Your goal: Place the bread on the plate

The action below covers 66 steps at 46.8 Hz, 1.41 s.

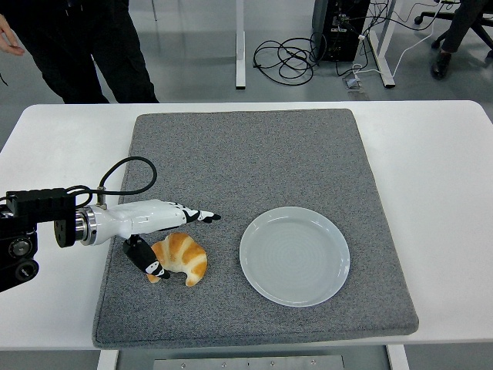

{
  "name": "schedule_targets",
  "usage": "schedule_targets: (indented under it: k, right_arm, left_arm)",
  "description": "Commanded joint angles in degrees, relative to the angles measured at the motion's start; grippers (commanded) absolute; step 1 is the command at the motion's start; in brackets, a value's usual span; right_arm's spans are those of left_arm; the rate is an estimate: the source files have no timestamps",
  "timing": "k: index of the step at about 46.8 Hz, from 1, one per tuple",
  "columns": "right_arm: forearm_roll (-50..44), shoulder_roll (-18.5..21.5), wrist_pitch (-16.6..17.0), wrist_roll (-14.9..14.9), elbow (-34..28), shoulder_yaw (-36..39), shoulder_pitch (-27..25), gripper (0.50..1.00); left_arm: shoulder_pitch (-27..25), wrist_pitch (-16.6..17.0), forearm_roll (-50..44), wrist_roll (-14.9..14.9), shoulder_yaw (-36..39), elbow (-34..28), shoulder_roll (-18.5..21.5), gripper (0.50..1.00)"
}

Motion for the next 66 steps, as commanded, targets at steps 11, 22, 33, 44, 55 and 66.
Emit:
schedule_targets:
  k: [11, 22, 33, 44, 55, 66]
  right_arm:
    - [0.0, 0.0, 0.0, 0.0, 0.0, -0.03, 0.0, 1.0]
    - [0.0, 0.0, 0.0, 0.0, 0.0, -0.03, 0.0, 1.0]
    - [0.0, 0.0, 0.0, 0.0, 0.0, -0.03, 0.0, 1.0]
    - [0.0, 0.0, 0.0, 0.0, 0.0, -0.03, 0.0, 1.0]
    - [0.0, 0.0, 0.0, 0.0, 0.0, -0.03, 0.0, 1.0]
    - [0.0, 0.0, 0.0, 0.0, 0.0, 0.06, 0.0, 1.0]
  left_arm:
    - [0.67, 0.0, 0.09, 0.0, 0.18, 0.0, -0.37, 0.948]
    - [0.76, 0.0, 2.46, 0.0, 0.18, 0.08, -0.45, 0.821]
    - [1.46, 0.0, 2.99, 0.0, 0.09, 0.17, -0.54, 0.781]
    - [0.5, -0.08, 2.38, -0.17, -0.61, 0.52, -0.37, 0.5]
    - [-0.3, -0.08, 2.2, -0.7, -1.22, 0.44, 0.16, 0.5]
    - [-5.65, -1.14, -1.04, -0.7, -4.22, 0.43, 1.48, 0.5]
